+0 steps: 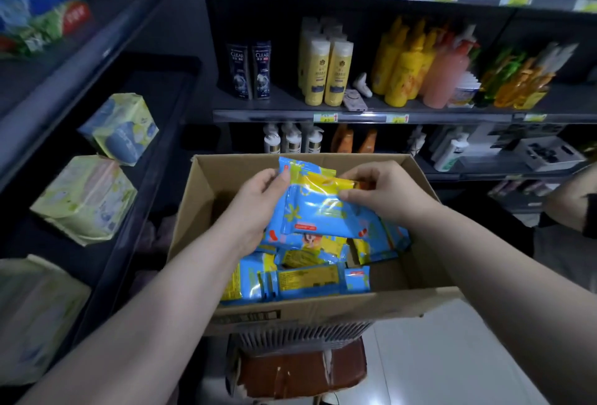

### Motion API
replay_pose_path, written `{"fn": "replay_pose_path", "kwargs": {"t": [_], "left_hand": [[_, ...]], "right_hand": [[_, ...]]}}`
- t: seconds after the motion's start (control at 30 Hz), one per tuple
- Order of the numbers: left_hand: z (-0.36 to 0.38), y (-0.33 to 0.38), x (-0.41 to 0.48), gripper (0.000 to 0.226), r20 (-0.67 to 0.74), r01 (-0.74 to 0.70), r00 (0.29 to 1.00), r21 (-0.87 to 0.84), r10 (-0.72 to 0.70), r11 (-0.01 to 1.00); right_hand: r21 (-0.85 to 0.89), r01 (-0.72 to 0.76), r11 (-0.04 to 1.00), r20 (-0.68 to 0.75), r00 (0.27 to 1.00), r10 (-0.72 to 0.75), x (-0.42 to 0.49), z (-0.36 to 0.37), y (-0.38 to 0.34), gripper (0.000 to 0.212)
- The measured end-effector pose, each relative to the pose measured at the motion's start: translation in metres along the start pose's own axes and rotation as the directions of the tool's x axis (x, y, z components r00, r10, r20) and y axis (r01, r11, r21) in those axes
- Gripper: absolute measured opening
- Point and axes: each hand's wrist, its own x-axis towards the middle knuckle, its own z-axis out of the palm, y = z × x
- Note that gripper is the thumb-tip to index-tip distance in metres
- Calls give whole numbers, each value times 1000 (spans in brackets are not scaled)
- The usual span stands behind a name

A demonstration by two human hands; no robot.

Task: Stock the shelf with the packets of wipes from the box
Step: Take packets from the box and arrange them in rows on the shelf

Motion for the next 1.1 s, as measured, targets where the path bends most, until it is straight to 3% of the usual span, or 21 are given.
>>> {"fn": "replay_pose_path", "kwargs": {"t": [0.13,0.23,0.3,0.43,0.53,0.6,0.7,0.8,0.93,1.1], "left_hand": [[-6,9,-18,17,46,-44,998,33,42,998],[-13,20,-36,13,-39,-85,995,45,87,995],[-18,28,-50,11,-91,-104,990,67,110,992],[-20,34,-83,13,-174,-124,975,92,139,988],[-8,32,-110,13,-229,-125,964,67,138,990],[1,26,-129,14,-271,-141,953,-2,135,990],[9,16,-157,25,-376,-247,913,-209,155,946],[12,11,-195,32,-476,-343,863,-302,172,889],[16,3,-250,24,-573,-385,794,-211,205,899],[1,-2,-322,20,-693,-330,668,50,270,943]], "right_hand": [[65,68,996,-24,998,-66,-7,2,-16,10],[231,68,971,-65,996,-55,-7,0,-26,33],[219,104,970,-58,994,-94,-7,-4,-37,36],[125,248,961,167,949,-267,-23,-8,-70,3],[-44,382,923,304,885,-352,-36,-6,-81,15],[-35,395,918,311,877,-365,-46,-5,-83,13],[147,324,934,239,905,-352,-67,2,-81,11],[455,119,882,179,959,-222,-89,21,-82,17],[607,-7,795,240,955,-175,-120,55,-102,27],[568,81,819,354,874,-332,-167,90,-135,28]]}}
